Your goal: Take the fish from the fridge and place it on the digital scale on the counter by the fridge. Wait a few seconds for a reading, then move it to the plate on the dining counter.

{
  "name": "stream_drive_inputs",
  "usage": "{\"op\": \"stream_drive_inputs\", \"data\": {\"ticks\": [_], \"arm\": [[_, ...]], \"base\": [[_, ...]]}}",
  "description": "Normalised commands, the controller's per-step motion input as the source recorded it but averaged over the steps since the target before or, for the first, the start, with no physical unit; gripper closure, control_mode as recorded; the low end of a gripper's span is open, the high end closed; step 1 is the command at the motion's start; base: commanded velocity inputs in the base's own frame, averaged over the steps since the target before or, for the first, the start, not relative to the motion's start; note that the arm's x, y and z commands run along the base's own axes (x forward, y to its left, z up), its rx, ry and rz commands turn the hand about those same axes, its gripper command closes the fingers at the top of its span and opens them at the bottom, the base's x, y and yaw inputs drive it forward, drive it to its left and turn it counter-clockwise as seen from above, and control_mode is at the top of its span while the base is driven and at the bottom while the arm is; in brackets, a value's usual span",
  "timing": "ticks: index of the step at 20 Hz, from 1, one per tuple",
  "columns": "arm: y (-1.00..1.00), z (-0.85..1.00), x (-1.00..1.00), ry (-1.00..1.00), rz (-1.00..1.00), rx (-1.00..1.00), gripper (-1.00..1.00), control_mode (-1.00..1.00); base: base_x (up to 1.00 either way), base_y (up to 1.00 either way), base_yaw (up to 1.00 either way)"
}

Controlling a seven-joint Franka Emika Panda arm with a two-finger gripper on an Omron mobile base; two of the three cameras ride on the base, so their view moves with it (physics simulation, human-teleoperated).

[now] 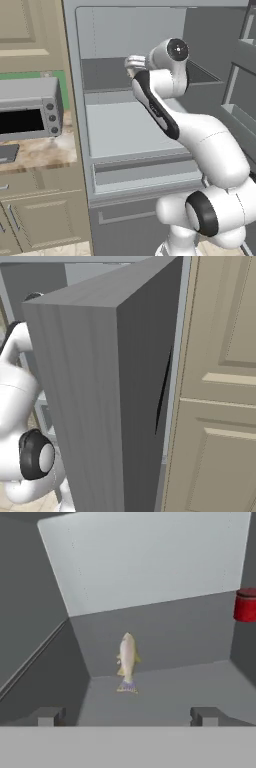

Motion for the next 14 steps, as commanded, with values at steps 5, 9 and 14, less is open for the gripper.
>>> {"op": "stream_drive_inputs", "data": {"ticks": [5, 9, 14], "arm": [[0.0, 0.03, 0.39, 0.31, 0.05, -0.01, -1.0, -1.0], [0.0, -0.04, 0.08, 0.21, 0.07, 0.0, -1.0, -1.0], [0.0, -0.22, 0.01, 0.03, 0.03, 0.0, -1.0, -1.0]], "base": [[0.0, 0.0, 0.0], [0.0, 0.0, 0.0], [0.0, 0.0, 0.0]]}}
